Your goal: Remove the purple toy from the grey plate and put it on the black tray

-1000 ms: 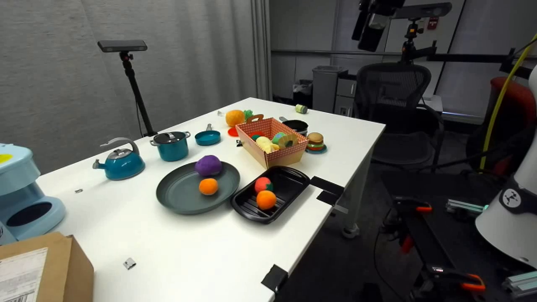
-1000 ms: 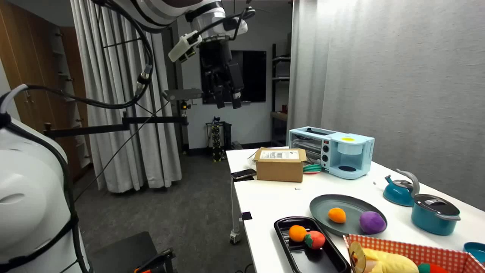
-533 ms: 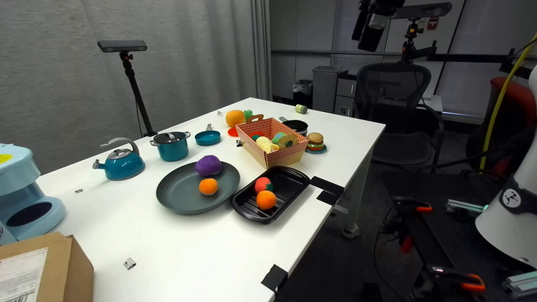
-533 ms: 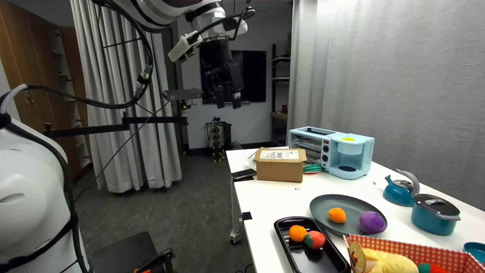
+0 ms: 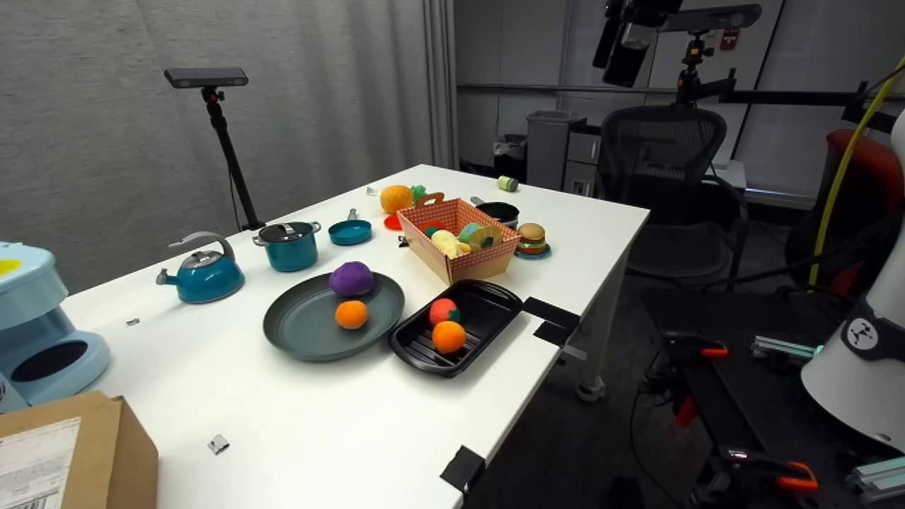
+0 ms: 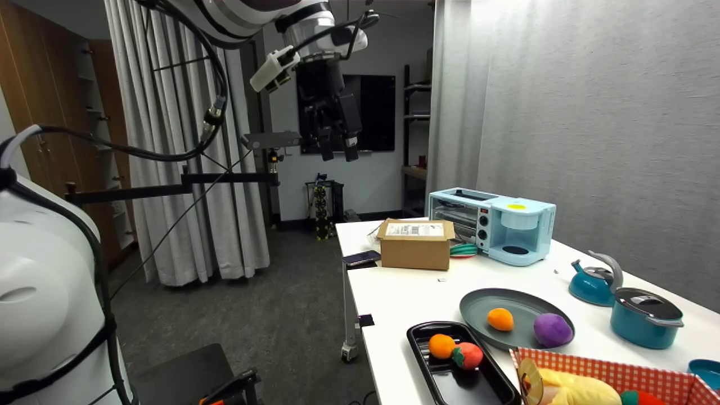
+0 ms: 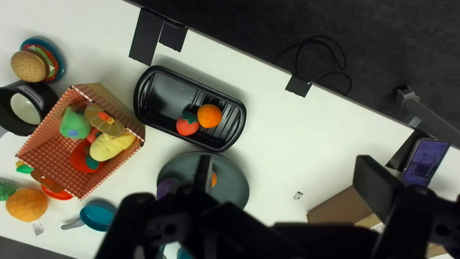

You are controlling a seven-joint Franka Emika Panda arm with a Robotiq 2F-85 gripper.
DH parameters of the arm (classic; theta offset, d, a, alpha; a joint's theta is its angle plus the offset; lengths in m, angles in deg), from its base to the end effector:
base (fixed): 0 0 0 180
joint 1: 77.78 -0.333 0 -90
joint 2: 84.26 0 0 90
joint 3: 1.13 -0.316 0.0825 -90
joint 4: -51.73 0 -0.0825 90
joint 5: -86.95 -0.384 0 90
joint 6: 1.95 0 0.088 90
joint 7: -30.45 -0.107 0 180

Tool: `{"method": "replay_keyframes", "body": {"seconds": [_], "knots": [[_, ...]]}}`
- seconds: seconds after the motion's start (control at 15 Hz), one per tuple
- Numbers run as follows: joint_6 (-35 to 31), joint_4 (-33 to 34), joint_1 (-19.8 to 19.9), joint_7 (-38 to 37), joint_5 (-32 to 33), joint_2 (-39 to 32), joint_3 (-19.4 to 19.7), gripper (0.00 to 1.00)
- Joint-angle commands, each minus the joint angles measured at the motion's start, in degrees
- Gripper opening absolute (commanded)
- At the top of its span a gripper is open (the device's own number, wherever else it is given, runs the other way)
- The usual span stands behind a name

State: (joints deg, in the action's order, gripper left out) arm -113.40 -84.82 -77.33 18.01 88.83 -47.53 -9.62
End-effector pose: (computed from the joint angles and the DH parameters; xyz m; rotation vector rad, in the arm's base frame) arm 0.3742 0.0600 0.5617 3.0354 -0.1339 0.3267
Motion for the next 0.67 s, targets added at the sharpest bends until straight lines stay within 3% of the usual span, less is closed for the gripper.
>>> {"method": "replay_keyframes", "body": {"seconds": [0.0,0.33,0.4,0.6], "knots": [[0.12,0.11,-0.55,-0.25,0.31,-0.09,0.43,1.00],[0.48,0.16,-0.55,-0.11,0.47,-0.18,0.41,1.00],[1.19,11.32,1.16,-2.90,2.62,-11.27,-2.14,1.00],[1.07,17.68,1.85,-4.24,4.84,-17.93,-3.61,1.00]]}}
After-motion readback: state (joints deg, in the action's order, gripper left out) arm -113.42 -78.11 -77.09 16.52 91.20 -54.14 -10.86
